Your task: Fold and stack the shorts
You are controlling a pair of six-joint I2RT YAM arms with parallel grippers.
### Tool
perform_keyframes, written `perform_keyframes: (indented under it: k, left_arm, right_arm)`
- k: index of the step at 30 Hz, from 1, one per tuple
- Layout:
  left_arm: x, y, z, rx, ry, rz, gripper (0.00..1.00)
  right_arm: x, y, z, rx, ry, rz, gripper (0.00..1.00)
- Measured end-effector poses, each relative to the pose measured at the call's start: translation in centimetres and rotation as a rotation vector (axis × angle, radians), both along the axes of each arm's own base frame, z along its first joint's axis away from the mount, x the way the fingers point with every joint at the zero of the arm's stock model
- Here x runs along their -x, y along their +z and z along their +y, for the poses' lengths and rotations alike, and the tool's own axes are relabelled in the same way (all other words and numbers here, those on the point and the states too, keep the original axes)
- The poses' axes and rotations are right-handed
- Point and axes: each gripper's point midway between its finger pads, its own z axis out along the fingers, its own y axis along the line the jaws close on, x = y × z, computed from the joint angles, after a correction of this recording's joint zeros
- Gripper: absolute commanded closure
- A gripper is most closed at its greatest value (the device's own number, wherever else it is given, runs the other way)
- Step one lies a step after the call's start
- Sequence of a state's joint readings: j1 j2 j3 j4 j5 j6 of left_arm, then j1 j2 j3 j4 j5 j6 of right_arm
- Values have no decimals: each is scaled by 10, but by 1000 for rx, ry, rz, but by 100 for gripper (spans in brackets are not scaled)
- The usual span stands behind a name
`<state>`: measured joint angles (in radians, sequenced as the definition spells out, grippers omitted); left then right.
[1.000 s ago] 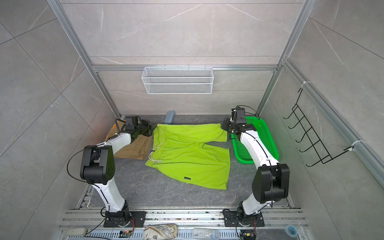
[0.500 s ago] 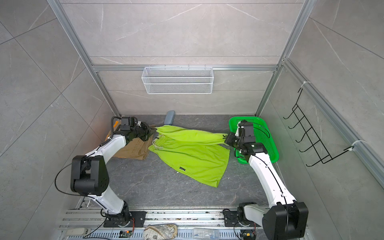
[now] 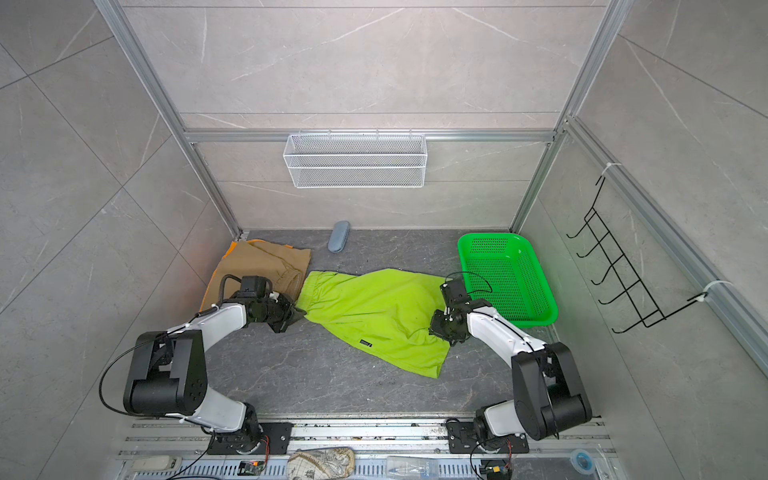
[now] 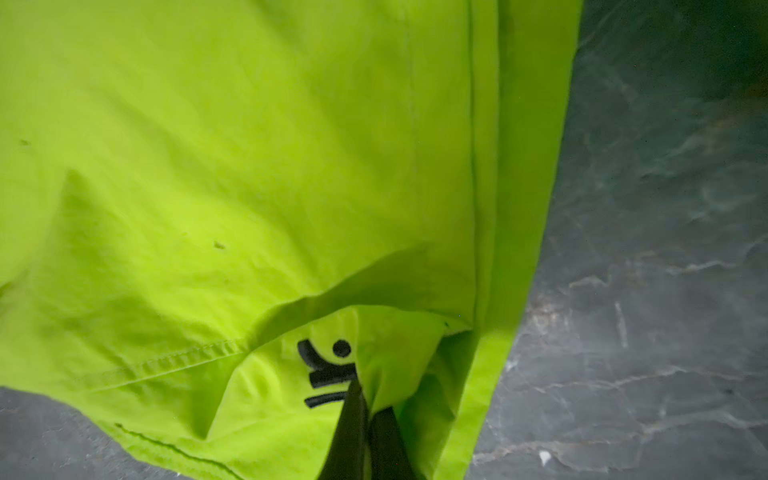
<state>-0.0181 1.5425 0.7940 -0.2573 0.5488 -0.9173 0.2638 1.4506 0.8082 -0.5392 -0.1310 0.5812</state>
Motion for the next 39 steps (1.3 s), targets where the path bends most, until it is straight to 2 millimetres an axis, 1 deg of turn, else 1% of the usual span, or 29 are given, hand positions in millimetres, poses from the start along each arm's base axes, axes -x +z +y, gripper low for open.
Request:
perform_keyframes:
  k: [3, 5, 7, 8, 10, 11, 13, 15, 16, 17, 18, 20, 21, 22, 23, 24, 25, 26, 28, 29, 30, 31, 32, 34, 39]
  left_arm:
    - [3, -9, -1, 2, -1, 5, 100]
    - [5, -14, -5, 4, -6, 8, 100]
    - [7, -18, -12, 9, -19, 14, 100]
    - [7, -19, -17, 14, -26, 17, 100]
    - [6, -19, -25, 25, -33, 14, 100]
    - [5, -17, -28, 30, -34, 9, 100]
    - [-1, -10, -32, 35, -37, 1, 100]
    - [-16, 8, -32, 33, -35, -31, 100]
    - [-28, 22, -31, 32, -36, -61, 100]
    - [-41, 38, -30, 31, -37, -102, 100]
    - [-54, 53, -29, 31, -37, -146, 100]
    - [-75, 81, -22, 26, -32, -231, 100]
    - [-83, 90, -17, 21, -27, -259, 100]
    - [-86, 93, -13, 16, -23, -273, 100]
    - [-89, 93, -8, 8, -19, -277, 100]
    - [-88, 87, -5, 3, -16, -266, 100]
    - [-87, 80, -3, 0, -14, -250, 100]
    - [-83, 69, -1, -4, -14, -225, 100]
    - [-72, 42, 1, -7, -15, -160, 100]
    - [-64, 26, 1, -9, -18, -118, 100]
    - [-56, 11, 1, -10, -21, -76, 100]
    - [-49, -1, 1, -12, -23, -42, 100]
    - [-39, -12, 1, -14, -28, -9, 100]
    - [-28, -24, 1, -17, -37, 23, 100]
    - [-29, -25, 1, -15, -37, 9, 100]
  right_arm:
    - [-1, -14, -5, 38, -15, 40, 100]
    - [-5, -20, -9, 71, -23, 57, 100]
    - [-17, -20, -12, 110, -31, 58, 100]
    - [-27, -17, -14, 129, -34, 52, 100]
    - [-51, -5, -12, 150, -40, 16, 100]
    - [-64, 6, -11, 153, -42, -12, 100]
    - [-88, 35, -7, 151, -44, -83, 100]
    - [-109, 73, -4, 145, -46, -174, 100]
    - [-115, 94, -4, 141, -47, -222, 100]
    - [-117, 116, -4, 136, -45, -274, 100]
    - [-114, 135, -6, 129, -45, -319, 100]
    - [-97, 179, -11, 110, -47, -424, 100]
    - [-86, 194, -14, 98, -49, -467, 100]
    - [-73, 202, -16, 87, -50, -495, 100]
    - [-59, 201, -18, 73, -48, -509, 100]
    - [-43, 192, -19, 59, -46, -504, 100]
    - [-31, 177, -19, 53, -39, -478, 100]
    - [-19, 152, -18, 45, -32, -425, 100]
    - [6, 91, -16, 51, -19, -265, 100]
    - [19, 60, -17, 61, -17, -174, 100]
    - [33, 35, -18, 70, -15, -92, 100]
    - [43, 19, -19, 76, -16, -35, 100]
    - [51, 8, -20, 80, -17, 6, 100]
    - [57, -2, -21, 85, -24, 46, 100]
    - [50, -19, -19, 94, -37, 78, 100]
